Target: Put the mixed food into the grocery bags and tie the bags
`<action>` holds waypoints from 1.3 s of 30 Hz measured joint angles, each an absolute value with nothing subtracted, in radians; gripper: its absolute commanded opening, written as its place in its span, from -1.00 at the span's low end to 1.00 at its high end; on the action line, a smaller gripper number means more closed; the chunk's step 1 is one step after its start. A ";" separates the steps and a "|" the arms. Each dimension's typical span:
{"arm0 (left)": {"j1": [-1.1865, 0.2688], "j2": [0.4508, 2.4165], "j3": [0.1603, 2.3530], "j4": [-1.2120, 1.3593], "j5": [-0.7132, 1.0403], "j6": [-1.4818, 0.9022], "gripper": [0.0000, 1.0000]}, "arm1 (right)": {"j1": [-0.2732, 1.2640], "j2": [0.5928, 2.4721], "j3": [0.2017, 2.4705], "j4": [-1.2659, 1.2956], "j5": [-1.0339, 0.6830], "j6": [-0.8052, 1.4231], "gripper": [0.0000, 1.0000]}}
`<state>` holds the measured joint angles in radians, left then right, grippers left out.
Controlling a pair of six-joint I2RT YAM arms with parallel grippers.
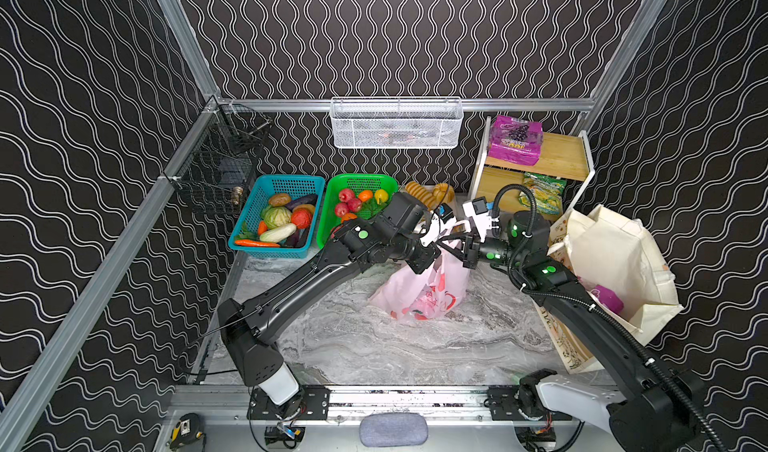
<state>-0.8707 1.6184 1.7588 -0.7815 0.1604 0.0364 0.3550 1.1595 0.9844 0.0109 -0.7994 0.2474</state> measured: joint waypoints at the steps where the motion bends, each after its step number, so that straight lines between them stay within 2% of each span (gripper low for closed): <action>1: -0.871 1.618 1.758 -0.781 0.161 0.040 -1.00 | 0.352 1.159 0.985 0.011 -0.806 0.252 -1.00; 2: -0.871 1.617 1.758 -0.780 0.162 0.043 -1.00 | 0.351 1.159 0.986 0.010 -0.812 0.253 -0.99; 3: -0.871 1.617 1.757 -0.780 0.162 0.054 -1.00 | 0.350 1.160 0.986 0.010 -0.817 0.253 -0.87; 7: -0.870 1.604 1.743 -0.780 0.162 0.059 -1.00 | 0.337 1.159 1.010 -0.043 -0.807 0.250 -0.17; 10: -0.850 1.596 1.742 -0.781 0.175 0.058 -1.00 | 0.309 1.135 1.029 -0.098 -0.756 0.234 0.15; 13: -0.801 1.578 1.720 -0.780 0.226 0.028 -1.00 | 0.287 1.068 0.994 -0.113 -0.720 0.196 0.35; 18: -0.722 1.551 1.687 -0.776 0.374 -0.030 -1.00 | 0.287 0.913 0.838 -0.070 -0.687 0.067 0.39; 22: -0.676 1.552 1.681 -0.780 0.505 -0.062 -1.00 | 0.289 0.769 0.673 0.068 -0.688 -0.211 0.19; 24: -0.667 1.552 1.681 -0.781 0.549 -0.077 -1.00 | 0.294 0.731 0.588 0.178 -0.713 -0.335 0.20; 28: -0.662 1.553 1.686 -0.784 0.622 -0.083 -1.00 | 0.350 0.754 0.530 0.354 -0.712 -0.566 0.27; 33: -0.656 1.557 1.697 -0.788 0.666 -0.102 -1.00 | 0.530 0.847 0.543 0.537 -0.612 -0.856 0.39; 39: -0.655 1.576 1.717 -0.804 0.686 -0.106 -1.00 | 0.578 0.941 0.538 0.694 -0.526 -1.045 0.40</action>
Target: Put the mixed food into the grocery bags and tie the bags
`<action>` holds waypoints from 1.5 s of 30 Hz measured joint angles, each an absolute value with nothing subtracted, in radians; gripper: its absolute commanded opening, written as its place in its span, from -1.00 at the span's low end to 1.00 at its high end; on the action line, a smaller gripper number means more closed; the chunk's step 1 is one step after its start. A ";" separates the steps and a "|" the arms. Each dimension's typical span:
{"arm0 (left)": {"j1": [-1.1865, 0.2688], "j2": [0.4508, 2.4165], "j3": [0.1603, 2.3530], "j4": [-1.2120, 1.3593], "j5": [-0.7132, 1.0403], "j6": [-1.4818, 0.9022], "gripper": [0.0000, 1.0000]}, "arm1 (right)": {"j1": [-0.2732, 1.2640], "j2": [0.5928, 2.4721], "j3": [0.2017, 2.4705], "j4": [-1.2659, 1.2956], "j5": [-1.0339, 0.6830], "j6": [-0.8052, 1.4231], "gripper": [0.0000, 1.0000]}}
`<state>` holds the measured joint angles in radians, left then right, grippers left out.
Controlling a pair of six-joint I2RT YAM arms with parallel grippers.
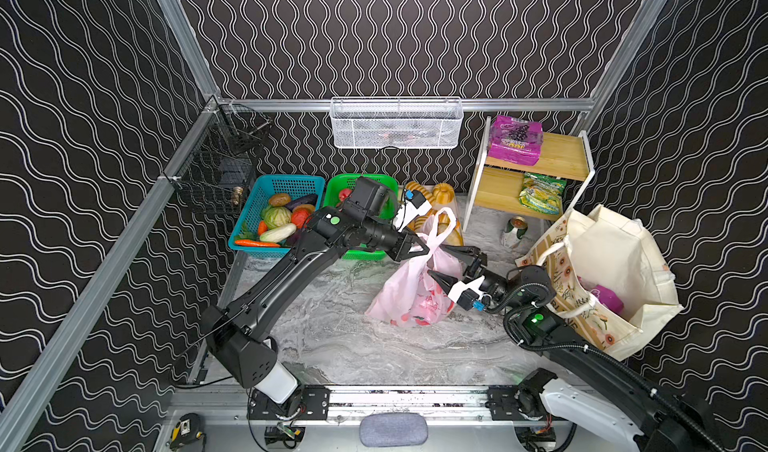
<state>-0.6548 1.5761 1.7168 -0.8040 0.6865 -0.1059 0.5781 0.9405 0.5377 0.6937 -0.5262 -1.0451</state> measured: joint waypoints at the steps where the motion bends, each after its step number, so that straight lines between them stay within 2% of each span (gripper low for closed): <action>1: -0.655 1.579 1.721 -0.809 0.687 -0.106 -1.00 | 0.582 0.946 0.538 0.712 -0.521 -1.067 0.39; 7: -0.654 1.589 1.739 -0.834 0.718 -0.105 -1.00 | 0.587 0.964 0.589 0.702 -0.480 -1.176 0.34; 14: -0.654 1.595 1.762 -0.877 0.747 -0.097 -1.00 | 0.582 0.966 0.665 0.497 -0.427 -1.270 0.36; 26: -0.654 1.612 1.799 -0.928 0.812 -0.069 -1.00 | 0.580 1.019 0.691 0.397 -0.358 -1.325 0.40; 29: -0.654 1.630 1.819 -0.952 0.819 -0.051 -1.00 | 0.580 1.033 0.710 0.396 -0.372 -1.324 0.29; 34: -0.654 1.632 1.832 -0.976 0.831 -0.045 -1.00 | 0.577 1.045 0.720 0.377 -0.378 -1.313 -0.02; 38: -0.654 1.632 1.832 -0.978 0.864 -0.044 -1.00 | 0.575 1.060 0.730 0.350 -0.402 -1.266 -0.04; 41: -0.654 1.634 1.837 -0.989 0.890 -0.041 -1.00 | 0.574 1.070 0.700 0.360 -0.424 -1.208 -0.13; 44: -0.654 1.634 1.838 -0.996 0.907 -0.026 -1.00 | 0.574 1.076 0.694 0.375 -0.441 -1.139 -0.42; 45: -0.654 1.636 1.840 -1.003 0.914 -0.021 -1.00 | 0.574 1.076 0.698 0.374 -0.452 -1.114 -0.61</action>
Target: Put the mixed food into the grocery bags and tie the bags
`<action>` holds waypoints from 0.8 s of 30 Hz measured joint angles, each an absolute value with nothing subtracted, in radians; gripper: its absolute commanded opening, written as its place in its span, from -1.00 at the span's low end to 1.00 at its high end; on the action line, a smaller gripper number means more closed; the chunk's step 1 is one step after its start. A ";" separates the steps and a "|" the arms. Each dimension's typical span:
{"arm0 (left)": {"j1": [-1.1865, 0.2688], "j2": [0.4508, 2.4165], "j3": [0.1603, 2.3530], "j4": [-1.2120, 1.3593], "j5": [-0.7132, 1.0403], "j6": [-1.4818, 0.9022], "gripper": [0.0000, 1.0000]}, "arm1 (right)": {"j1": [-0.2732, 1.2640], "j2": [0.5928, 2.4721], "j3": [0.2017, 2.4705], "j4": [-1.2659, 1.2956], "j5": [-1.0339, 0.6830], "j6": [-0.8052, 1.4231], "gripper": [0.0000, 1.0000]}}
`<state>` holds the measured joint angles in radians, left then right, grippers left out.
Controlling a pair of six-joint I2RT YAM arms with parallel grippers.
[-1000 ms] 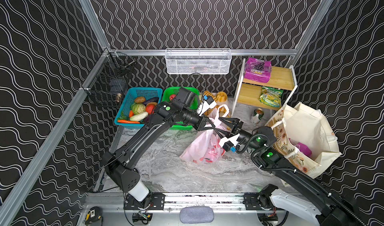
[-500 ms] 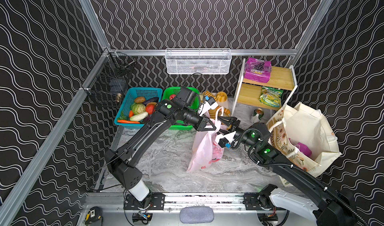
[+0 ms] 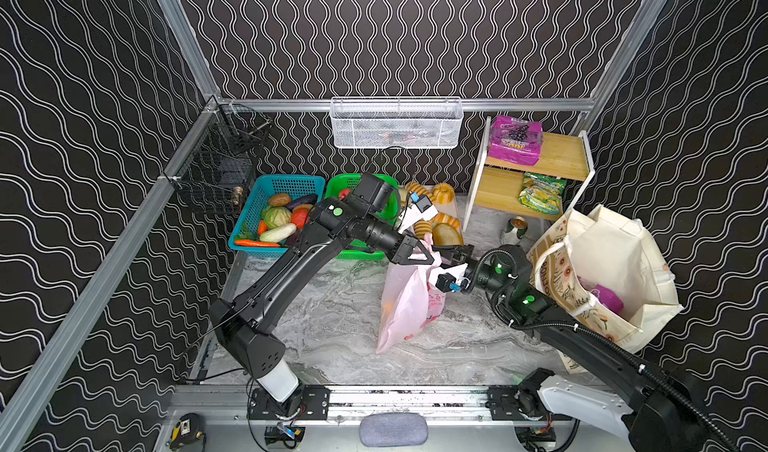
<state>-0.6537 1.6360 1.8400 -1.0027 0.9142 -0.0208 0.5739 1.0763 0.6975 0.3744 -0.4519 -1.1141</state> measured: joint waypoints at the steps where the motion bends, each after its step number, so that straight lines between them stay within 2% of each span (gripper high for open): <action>1: -0.654 1.638 1.845 -1.011 0.919 -0.018 -1.00 | 0.574 1.077 0.705 0.370 -0.460 -1.092 -0.72; 4: -0.652 1.641 1.861 -1.035 0.918 0.006 -1.00 | 0.569 1.074 0.747 0.316 -0.493 -1.015 -1.00; 17: -0.625 1.673 1.922 -1.108 0.752 0.085 -1.00 | 0.525 1.051 1.011 -0.258 -0.721 -0.754 -1.00; 24: -0.631 1.623 1.824 -1.022 0.704 0.089 -1.00 | 0.471 1.089 1.067 -0.434 -0.834 -0.633 -1.00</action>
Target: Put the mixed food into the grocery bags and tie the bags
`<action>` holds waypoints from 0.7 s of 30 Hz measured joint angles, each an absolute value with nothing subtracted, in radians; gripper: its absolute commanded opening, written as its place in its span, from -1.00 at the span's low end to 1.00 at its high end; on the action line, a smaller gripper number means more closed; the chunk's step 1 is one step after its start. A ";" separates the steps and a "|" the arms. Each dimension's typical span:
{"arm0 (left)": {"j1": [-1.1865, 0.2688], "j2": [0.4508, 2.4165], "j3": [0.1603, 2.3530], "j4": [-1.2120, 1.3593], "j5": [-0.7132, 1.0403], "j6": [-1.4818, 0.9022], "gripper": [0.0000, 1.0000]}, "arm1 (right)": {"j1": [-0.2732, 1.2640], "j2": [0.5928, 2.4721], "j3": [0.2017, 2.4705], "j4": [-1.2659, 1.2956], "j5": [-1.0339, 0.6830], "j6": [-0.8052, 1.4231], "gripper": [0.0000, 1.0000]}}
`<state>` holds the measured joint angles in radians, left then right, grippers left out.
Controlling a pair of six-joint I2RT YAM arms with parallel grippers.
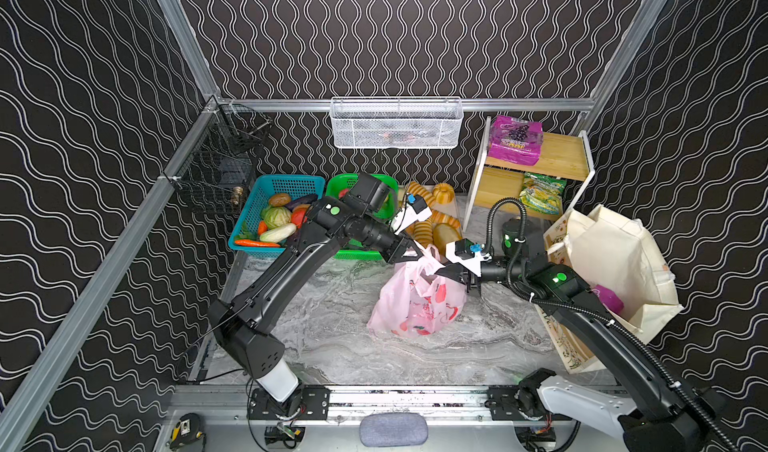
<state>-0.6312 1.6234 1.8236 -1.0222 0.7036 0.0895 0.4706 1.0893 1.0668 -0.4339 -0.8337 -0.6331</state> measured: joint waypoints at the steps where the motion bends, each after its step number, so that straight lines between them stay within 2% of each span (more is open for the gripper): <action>1: -0.632 1.617 1.812 -1.008 0.705 0.098 -1.00 | 0.457 1.102 1.071 -0.442 -0.861 -0.614 -1.00; 6: -0.633 1.644 1.839 -1.007 0.710 0.133 -1.00 | 0.443 1.116 1.082 -0.469 -0.901 -0.560 -1.00; 7: -0.634 1.652 1.843 -1.011 0.716 0.136 -1.00 | 0.443 1.106 1.074 -0.463 -0.900 -0.557 -0.93; 8: -0.635 1.658 1.843 -1.018 0.723 0.137 -1.00 | 0.443 1.098 1.066 -0.462 -0.895 -0.558 -0.73; 11: -0.633 1.665 1.831 -1.026 0.734 0.141 -1.00 | 0.442 1.065 1.022 -0.464 -0.838 -0.561 -0.65; 13: -0.629 1.665 1.815 -1.027 0.764 0.144 -1.00 | 0.442 1.041 0.986 -0.448 -0.773 -0.548 -0.26; 15: -0.628 1.665 1.804 -1.027 0.791 0.144 -1.00 | 0.442 1.010 0.946 -0.412 -0.714 -0.534 -0.20; 18: -0.628 1.667 1.801 -1.027 0.821 0.144 -1.00 | 0.443 0.915 0.846 -0.282 -0.649 -0.488 0.17; 21: -0.628 1.684 1.808 -1.027 0.843 0.133 -1.00 | 0.450 0.811 0.711 -0.104 -0.593 -0.448 0.44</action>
